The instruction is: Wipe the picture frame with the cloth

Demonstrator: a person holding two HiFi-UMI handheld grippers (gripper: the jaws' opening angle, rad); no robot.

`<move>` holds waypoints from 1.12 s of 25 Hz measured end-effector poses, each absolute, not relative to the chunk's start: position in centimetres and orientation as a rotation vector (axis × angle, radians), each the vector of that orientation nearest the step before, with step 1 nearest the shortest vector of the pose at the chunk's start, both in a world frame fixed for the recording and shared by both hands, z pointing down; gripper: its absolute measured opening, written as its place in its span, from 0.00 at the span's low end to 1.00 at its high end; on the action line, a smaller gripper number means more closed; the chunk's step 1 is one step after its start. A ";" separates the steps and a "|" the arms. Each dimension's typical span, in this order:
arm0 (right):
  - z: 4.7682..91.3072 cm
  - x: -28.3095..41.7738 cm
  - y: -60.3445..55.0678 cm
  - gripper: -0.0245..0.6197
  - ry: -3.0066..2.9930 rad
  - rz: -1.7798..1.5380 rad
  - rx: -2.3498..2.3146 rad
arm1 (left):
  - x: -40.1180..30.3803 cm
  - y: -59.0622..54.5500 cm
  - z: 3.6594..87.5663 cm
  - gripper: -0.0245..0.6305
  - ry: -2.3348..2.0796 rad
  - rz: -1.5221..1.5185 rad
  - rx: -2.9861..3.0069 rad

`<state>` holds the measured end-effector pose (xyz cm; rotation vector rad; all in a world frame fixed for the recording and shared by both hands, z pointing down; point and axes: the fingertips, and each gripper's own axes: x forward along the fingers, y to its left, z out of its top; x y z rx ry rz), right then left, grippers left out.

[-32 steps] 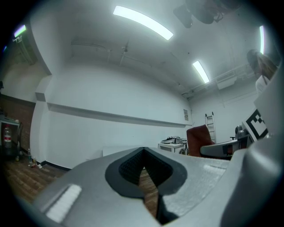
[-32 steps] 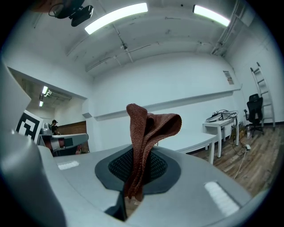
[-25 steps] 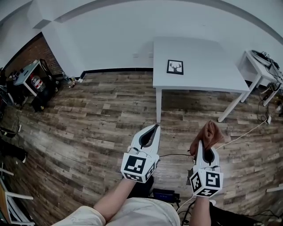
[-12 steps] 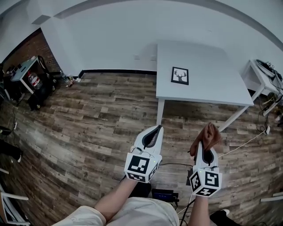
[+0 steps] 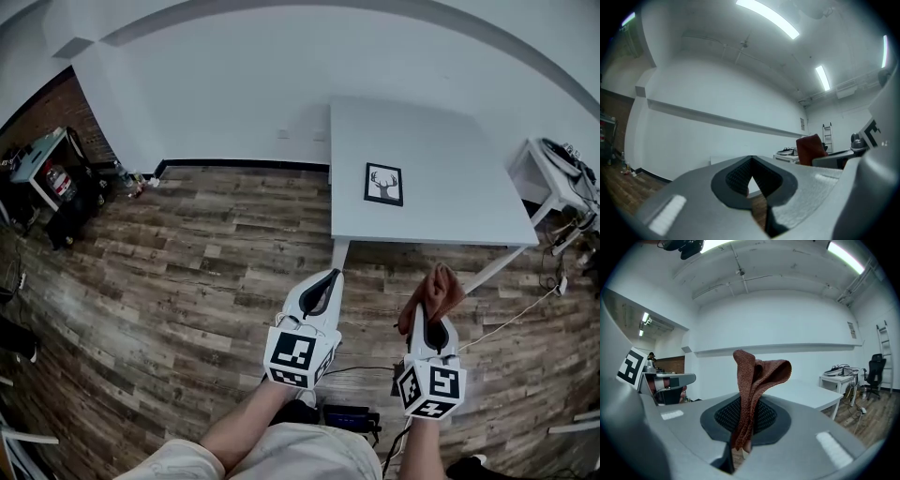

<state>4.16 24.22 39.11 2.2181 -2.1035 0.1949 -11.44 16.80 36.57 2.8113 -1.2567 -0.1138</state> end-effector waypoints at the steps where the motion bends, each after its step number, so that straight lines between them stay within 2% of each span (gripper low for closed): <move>1: 39.1 4.2 23.5 0.13 -2.096 0.197 2.222 | -11.4 16.0 36.6 0.04 -1.250 -0.114 2.813; 19: 39.8 5.5 16.0 0.13 -2.071 0.230 2.221 | -10.3 8.0 36.3 0.04 -1.253 -0.115 2.803; 28: 40.1 10.1 11.1 0.13 -2.094 0.260 2.219 | -5.4 3.5 36.2 0.04 -1.256 -0.094 2.813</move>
